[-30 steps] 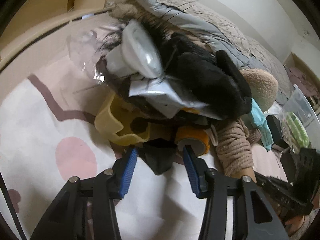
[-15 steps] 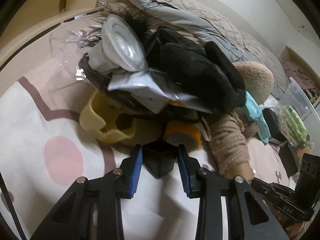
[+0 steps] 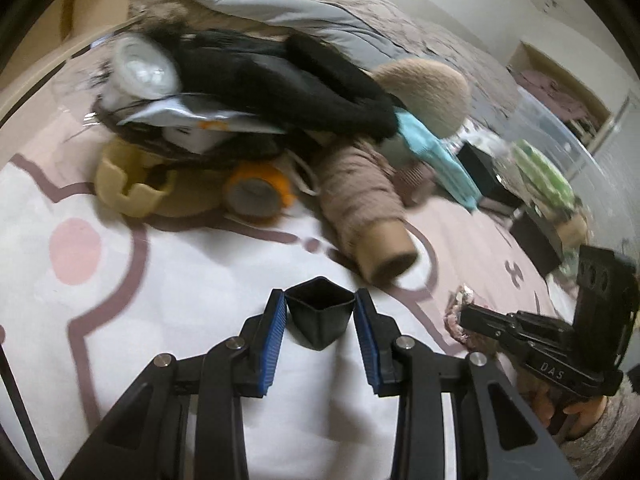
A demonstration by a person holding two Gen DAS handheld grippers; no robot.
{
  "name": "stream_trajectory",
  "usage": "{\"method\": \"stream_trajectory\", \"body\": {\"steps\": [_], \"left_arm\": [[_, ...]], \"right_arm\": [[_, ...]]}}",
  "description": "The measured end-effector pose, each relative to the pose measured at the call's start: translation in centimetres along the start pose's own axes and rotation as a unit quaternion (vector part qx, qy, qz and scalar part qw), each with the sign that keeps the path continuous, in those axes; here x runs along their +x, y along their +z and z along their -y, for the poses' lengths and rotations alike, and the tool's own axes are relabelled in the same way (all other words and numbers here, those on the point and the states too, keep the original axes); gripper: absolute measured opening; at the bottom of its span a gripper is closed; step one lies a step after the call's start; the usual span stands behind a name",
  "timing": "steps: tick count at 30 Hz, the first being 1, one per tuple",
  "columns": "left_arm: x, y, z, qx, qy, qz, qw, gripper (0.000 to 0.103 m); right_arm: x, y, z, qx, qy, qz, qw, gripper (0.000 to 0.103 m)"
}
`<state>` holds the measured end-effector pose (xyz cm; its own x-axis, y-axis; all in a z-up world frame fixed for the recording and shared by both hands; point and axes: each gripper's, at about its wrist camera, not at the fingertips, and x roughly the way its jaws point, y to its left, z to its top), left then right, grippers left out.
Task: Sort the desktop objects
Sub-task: 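Grasp the small black cup with the left gripper while the right gripper pinches the pink candy bag, then pull the pink candy bag out with the right gripper while the left gripper sets the black cup down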
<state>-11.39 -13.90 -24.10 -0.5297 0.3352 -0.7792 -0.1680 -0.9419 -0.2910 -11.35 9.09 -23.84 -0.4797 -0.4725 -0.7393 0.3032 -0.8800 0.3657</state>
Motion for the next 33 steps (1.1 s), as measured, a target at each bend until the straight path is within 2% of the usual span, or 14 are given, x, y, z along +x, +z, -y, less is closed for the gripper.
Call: {"method": "stream_trajectory", "body": {"steps": [3,13,19,21,24,25,26,28,33], "left_arm": [[0.3,-0.3,1.5,0.016,-0.012,-0.004,0.9998,0.035],[1.8,-0.9,7.2,0.077,-0.052,-0.024,0.9953,0.035],[2.6,-1.9,9.4,0.106,-0.077,-0.034,0.9908,0.035],[2.9,-2.3,9.6,0.11,-0.081,-0.042,0.9897,0.035],[3.0,-2.3,9.2,0.102,-0.09,-0.044,0.9897,0.035],[3.0,-2.2,9.1,0.099,-0.091,-0.045,0.9899,0.037],[2.9,-2.2,9.0,0.096,-0.088,-0.045,0.9905,0.048],[2.8,-2.1,8.7,0.09,-0.082,-0.039,0.9918,0.061],[2.6,-2.0,8.2,0.091,-0.073,-0.033,0.9926,0.061]], "right_arm": [[-0.9,-1.0,-0.5,-0.019,-0.016,-0.001,1.0,0.0],[-3.8,-4.2,0.0,-0.035,-0.007,-0.009,0.999,0.0],[-6.3,-4.6,1.4,0.031,0.036,0.009,0.999,0.0],[-7.7,-4.9,1.0,0.022,0.038,0.018,0.999,0.0],[-8.6,-5.3,-0.1,-0.003,0.05,0.005,0.999,0.0],[-8.5,-5.4,-0.5,-0.004,0.061,-0.006,0.998,0.0],[-8.3,-5.6,-0.7,-0.004,0.067,-0.016,0.998,0.0],[-7.5,-5.8,-1.3,-0.009,0.075,-0.034,0.997,0.0],[-6.3,-6.2,-1.3,-0.019,0.056,-0.054,0.997,0.0]]}}
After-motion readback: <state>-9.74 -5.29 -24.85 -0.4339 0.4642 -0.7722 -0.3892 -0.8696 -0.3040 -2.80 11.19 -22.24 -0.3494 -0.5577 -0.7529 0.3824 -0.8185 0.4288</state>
